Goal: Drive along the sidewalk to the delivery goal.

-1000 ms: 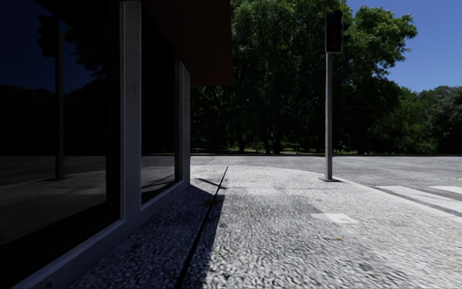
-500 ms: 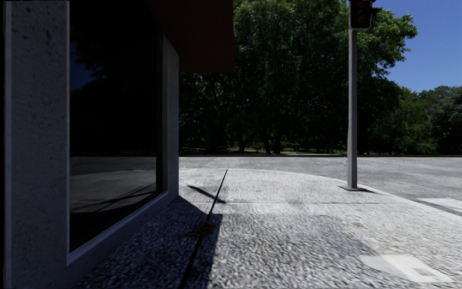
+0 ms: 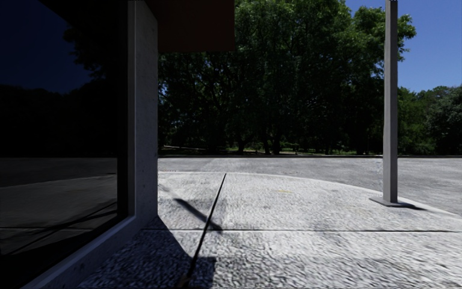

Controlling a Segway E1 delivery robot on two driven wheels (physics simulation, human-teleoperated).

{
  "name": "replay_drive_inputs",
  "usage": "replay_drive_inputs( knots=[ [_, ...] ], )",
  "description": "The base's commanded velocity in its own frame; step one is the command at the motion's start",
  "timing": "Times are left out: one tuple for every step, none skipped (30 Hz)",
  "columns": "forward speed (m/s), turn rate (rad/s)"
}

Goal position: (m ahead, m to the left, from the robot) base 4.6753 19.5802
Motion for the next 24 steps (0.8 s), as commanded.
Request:
replay_drive_inputs(
  knots=[
    [2.0,0.0],
    [2.0,0.0],
    [2.0,0.0],
    [2.0,0.0],
    [2.0,0.0],
    [2.0,0.0],
    [2.0,0.0],
    [2.0,0.0],
    [2.0,0.0],
    [2.0,0.0],
    [2.0,0.0],
    [1.97,0.0],
    [1.94,0.0],
    [1.94,0.0],
    [1.93,0.0],
    [1.92,0.0],
    [1.92,0.0],
    [1.92,0.0],
    [1.92,0.0],
    [1.92,0.0],
    [1.92,0.0],
    [1.86,0.0],
    [1.82,0.0],
    [1.69,0.12]
  ],
)
